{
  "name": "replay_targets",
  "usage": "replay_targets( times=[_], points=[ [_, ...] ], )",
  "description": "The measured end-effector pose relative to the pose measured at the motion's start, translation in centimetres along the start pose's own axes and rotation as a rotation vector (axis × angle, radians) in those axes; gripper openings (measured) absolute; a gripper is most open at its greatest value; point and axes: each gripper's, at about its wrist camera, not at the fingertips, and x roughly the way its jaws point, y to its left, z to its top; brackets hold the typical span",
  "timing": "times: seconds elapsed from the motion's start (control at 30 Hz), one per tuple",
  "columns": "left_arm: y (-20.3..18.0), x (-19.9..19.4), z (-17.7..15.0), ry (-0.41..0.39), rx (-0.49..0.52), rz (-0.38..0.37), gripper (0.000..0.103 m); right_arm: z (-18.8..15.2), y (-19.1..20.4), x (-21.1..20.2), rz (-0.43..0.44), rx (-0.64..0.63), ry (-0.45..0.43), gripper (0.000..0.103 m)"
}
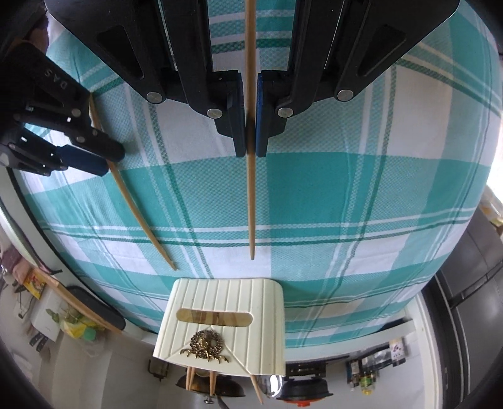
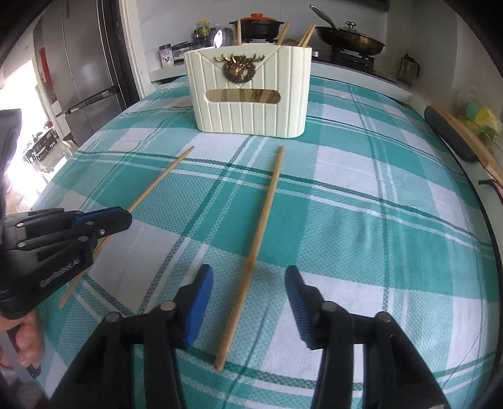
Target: Organize utensils
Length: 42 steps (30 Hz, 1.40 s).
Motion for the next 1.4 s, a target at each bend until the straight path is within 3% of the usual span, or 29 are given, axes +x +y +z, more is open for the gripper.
replay_targets(
  times=[0.1,0.37,0.4,0.47,0.5,0.53,0.57,0.6,0.63,0.73,0.93,1.13,1.37,1.4],
  points=[
    [0.7,-0.2,-0.6,0.009,-0.003,-0.007,0.005,-0.3,0.1,-0.3,-0.033,0.008,-0.016,0.009],
    [2.0,-1.5,-2.1,0.036,0.021,-0.059,0.007,-4.9,-2.9,-4.1,-0.108,0.067,0.036,0.007],
    [2.1,-1.7,-2.2,0.041,0.026,-0.067,0.013,-5.5,-3.5,-4.6,-0.110,0.076,0.046,0.007],
    [2.4,-2.1,-2.3,0.048,0.032,-0.086,0.036,-6.5,-4.1,-5.6,-0.108,0.085,0.062,0.007],
    [2.6,-2.3,-2.2,0.046,0.033,-0.099,0.053,-6.7,-4.4,-6.0,-0.101,0.089,0.064,0.009],
    [2.8,-2.5,-2.1,0.045,0.032,-0.120,0.064,-6.9,-4.6,-6.4,-0.088,0.090,0.066,0.017],
    [3.1,-2.7,-1.9,0.045,0.030,-0.146,0.066,-6.9,-5.0,-6.7,-0.075,0.091,0.065,0.025],
    [3.4,-2.7,-1.5,0.050,0.024,-0.173,0.066,-6.8,-5.3,-7.1,-0.065,0.091,0.060,0.043],
    [3.8,-2.7,-1.1,0.061,0.017,-0.200,0.067,-6.5,-5.5,-7.4,-0.058,0.090,0.052,0.052],
    [4.6,-2.2,0.2,0.109,0.018,-0.243,0.069,-5.5,-6.3,-7.6,-0.027,0.085,0.068,0.052],
    [4.0,-0.4,2.8,0.166,0.086,-0.251,0.073,-2.4,-7.7,-5.0,0.050,0.080,0.176,0.052],
    [2.1,2.8,4.5,0.222,0.182,-0.166,0.072,0.5,-8.1,-1.4,0.051,0.055,0.245,0.052],
    [1.2,5.4,6.2,0.228,0.250,-0.078,0.061,4.5,-6.7,2.3,0.030,-0.020,0.250,0.054],
    [1.2,5.5,6.5,0.226,0.249,-0.079,0.050,5.1,-6.5,2.7,0.025,-0.031,0.247,0.052]
  ],
)
